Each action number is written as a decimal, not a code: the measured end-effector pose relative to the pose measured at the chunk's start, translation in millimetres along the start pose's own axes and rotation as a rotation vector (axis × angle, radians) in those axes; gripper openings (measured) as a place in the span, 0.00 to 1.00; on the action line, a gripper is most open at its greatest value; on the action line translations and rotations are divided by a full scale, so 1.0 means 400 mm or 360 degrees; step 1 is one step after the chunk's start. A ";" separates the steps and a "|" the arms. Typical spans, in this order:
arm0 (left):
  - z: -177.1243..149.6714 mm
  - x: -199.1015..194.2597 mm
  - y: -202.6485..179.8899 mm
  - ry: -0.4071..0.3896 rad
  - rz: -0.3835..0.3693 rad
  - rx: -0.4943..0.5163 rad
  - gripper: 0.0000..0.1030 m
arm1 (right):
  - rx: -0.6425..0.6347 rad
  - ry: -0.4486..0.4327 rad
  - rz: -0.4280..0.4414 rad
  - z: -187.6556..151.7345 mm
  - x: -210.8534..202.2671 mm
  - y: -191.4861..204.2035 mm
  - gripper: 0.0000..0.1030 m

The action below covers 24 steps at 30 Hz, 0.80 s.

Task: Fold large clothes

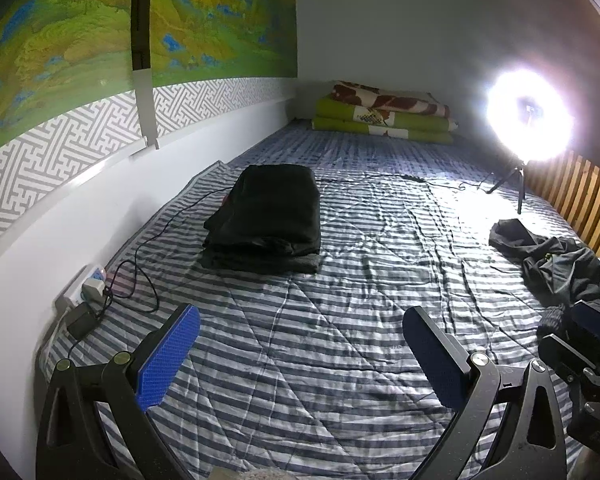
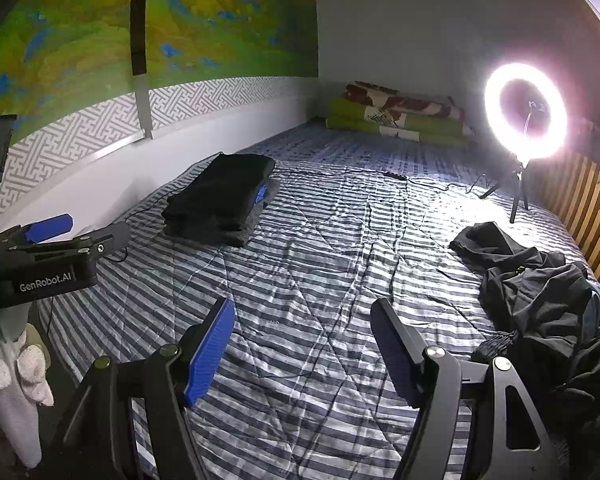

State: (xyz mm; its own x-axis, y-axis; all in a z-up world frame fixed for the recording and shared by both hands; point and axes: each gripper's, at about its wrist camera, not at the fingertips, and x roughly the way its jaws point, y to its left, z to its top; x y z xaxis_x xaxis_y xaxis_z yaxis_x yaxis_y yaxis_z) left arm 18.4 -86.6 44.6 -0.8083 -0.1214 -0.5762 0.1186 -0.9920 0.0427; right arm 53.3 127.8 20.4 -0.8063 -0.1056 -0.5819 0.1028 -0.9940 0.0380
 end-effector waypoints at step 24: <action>-0.001 0.005 0.000 0.0013 -0.0016 0.0007 1.00 | -0.0024 -0.0004 -0.0017 -0.001 -0.001 0.013 0.65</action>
State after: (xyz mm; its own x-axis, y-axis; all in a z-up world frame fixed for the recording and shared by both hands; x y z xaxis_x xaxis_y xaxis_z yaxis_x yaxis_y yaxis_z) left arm 16.9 -87.0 43.1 -0.8048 -0.1110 -0.5831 0.1076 -0.9934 0.0405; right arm 54.3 122.7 20.4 -0.8090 -0.0948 -0.5802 0.1027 -0.9945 0.0192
